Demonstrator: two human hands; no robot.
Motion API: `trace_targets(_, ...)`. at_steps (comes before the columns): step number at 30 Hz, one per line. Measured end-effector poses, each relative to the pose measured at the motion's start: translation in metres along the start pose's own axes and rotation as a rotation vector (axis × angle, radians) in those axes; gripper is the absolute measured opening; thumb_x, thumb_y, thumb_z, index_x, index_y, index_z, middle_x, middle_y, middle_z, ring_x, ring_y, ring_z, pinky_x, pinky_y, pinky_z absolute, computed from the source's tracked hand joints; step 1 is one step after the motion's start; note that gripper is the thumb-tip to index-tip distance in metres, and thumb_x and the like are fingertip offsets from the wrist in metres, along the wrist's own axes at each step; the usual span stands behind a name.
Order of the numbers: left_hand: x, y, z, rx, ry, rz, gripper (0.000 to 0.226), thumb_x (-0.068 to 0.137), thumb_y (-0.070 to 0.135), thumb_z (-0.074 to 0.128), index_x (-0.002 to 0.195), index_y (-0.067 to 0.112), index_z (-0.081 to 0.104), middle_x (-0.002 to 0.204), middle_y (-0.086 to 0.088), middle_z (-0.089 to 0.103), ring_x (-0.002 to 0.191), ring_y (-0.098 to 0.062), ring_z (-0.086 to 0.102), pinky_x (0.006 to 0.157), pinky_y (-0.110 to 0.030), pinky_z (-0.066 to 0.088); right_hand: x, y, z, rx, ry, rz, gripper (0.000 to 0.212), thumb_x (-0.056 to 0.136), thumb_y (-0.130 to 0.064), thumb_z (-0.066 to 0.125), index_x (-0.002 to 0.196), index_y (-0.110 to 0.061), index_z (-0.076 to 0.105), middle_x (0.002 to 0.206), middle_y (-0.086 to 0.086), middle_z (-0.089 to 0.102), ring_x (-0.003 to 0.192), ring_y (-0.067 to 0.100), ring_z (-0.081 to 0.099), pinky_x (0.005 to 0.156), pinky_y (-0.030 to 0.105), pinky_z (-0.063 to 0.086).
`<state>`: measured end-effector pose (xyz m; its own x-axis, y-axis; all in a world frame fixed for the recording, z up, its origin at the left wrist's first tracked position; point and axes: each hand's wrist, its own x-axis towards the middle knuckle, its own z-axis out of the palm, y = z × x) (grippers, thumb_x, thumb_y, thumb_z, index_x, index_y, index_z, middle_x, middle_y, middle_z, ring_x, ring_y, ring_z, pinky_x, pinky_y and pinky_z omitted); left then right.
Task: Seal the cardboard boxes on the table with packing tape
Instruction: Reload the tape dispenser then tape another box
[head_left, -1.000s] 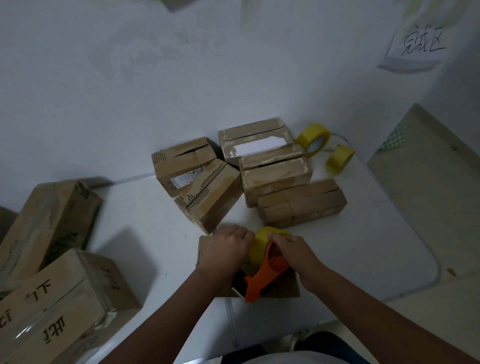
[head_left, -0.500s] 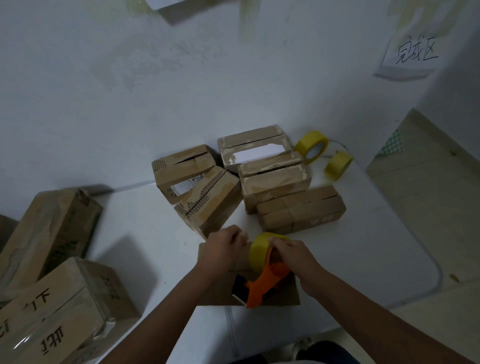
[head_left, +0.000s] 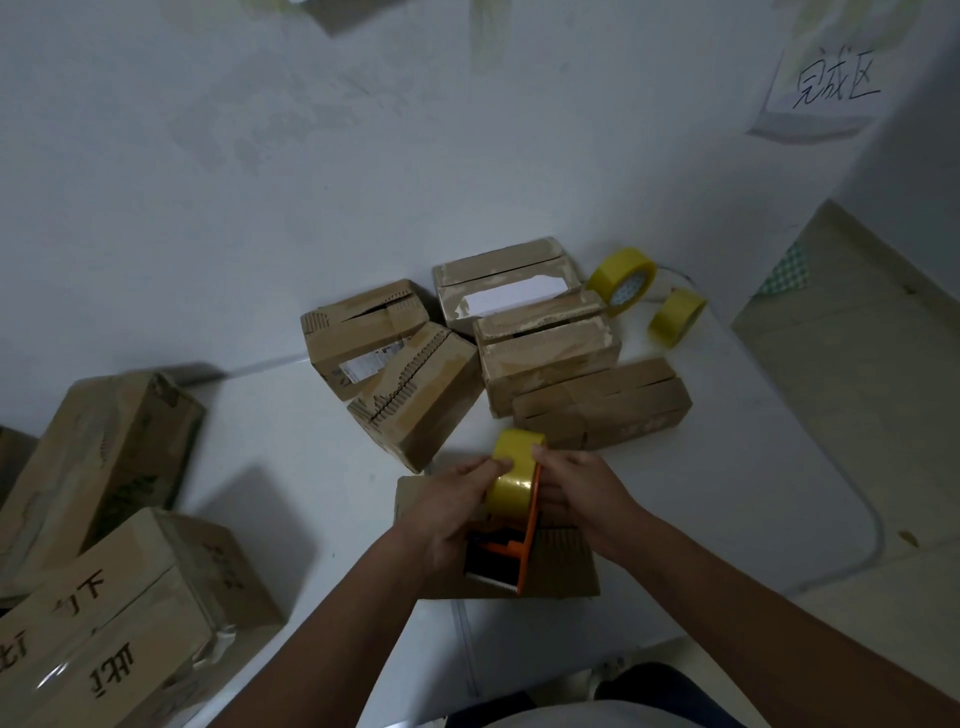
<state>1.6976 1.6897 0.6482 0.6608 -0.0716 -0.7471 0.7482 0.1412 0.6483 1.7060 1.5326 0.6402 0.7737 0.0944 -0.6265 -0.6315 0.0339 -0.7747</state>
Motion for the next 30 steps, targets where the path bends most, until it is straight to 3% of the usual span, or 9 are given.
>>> trace_targets(5, -0.014, 0.005, 0.011, -0.035, 0.005, 0.055, 0.010, 0.093, 0.016, 0.063, 0.097, 0.018, 0.072, 0.093, -0.005, 0.066, 0.086, -0.019, 0.062, 0.070, -0.035, 0.055, 0.002, -0.002, -0.004, 0.043, -0.022, -0.018, 0.031, 0.097, -0.026, 0.057, 0.114, -0.001, 0.063, 0.104, 0.019, 0.071, 0.096, 0.032, 0.070, 0.091, 0.049, 0.054)
trace_targets(12, -0.019, 0.005, 0.023, 0.013, 0.008, 0.118, 0.018, 0.093, 0.011, 0.058, 0.101, 0.017, 0.072, 0.081, 0.000, 0.072, 0.078, -0.015, 0.065, 0.056, -0.025, 0.053, 0.006, -0.002, -0.014, 0.066, -0.053, -0.030, 0.032, 0.096, -0.028, 0.059, 0.116, -0.003, 0.063, 0.102, 0.017, 0.072, 0.096, 0.030, 0.070, 0.092, 0.050, 0.054)
trace_targets(15, -0.019, 0.006, 0.029, 0.052, 0.005, 0.114, 0.031, 0.088, 0.001, 0.052, 0.104, 0.018, 0.071, 0.091, -0.008, 0.070, 0.085, -0.021, 0.065, 0.064, -0.031, 0.054, 0.009, -0.005, -0.020, 0.053, -0.061, -0.043, 0.029, 0.096, -0.028, 0.058, 0.114, -0.005, 0.063, 0.101, 0.015, 0.072, 0.094, 0.028, 0.071, 0.087, 0.042, 0.057)
trace_targets(18, -0.019, 0.009, 0.038, 0.090, 0.018, 0.117, 0.019, 0.094, 0.022, 0.060, 0.112, 0.024, 0.063, 0.104, -0.006, 0.064, 0.096, -0.022, 0.062, 0.074, -0.034, 0.053, 0.011, -0.007, -0.025, 0.002, -0.091, -0.047, 0.029, 0.096, -0.030, 0.058, 0.111, -0.006, 0.065, 0.101, 0.014, 0.072, 0.093, 0.026, 0.071, 0.086, 0.040, 0.057)
trace_targets(20, -0.016, 0.007, 0.042, 0.145, 0.037, 0.147, 0.024, 0.095, 0.035, 0.061, 0.116, 0.026, 0.060, 0.108, -0.004, 0.065, 0.098, -0.020, 0.063, 0.073, -0.031, 0.053, 0.012, -0.008, -0.029, -0.051, -0.117, -0.058, 0.025, 0.097, -0.031, 0.057, 0.108, -0.010, 0.066, 0.102, 0.012, 0.072, 0.093, 0.023, 0.071, 0.083, 0.036, 0.058)
trace_targets(23, -0.012, 0.003, 0.050, 0.173, 0.067, 0.163, 0.031, 0.094, 0.036, 0.061, 0.123, 0.026, 0.058, 0.110, -0.005, 0.066, 0.098, -0.020, 0.064, 0.068, -0.027, 0.053, 0.016, -0.012, -0.037, -0.070, -0.142, -0.046, 0.027, 0.097, -0.030, 0.056, 0.112, -0.009, 0.063, 0.104, 0.012, 0.071, 0.094, 0.023, 0.070, 0.081, 0.032, 0.058)
trace_targets(30, -0.008, -0.003, 0.071, 0.088, 0.138, 0.173, 0.043, 0.087, 0.047, 0.068, 0.124, 0.029, 0.056, 0.110, -0.004, 0.069, 0.099, -0.022, 0.068, 0.078, -0.034, 0.057, 0.025, -0.021, -0.053, -0.161, -0.207, -0.048, 0.030, 0.096, -0.032, 0.057, 0.114, -0.009, 0.065, 0.103, 0.013, 0.071, 0.095, 0.023, 0.070, 0.084, 0.033, 0.058)
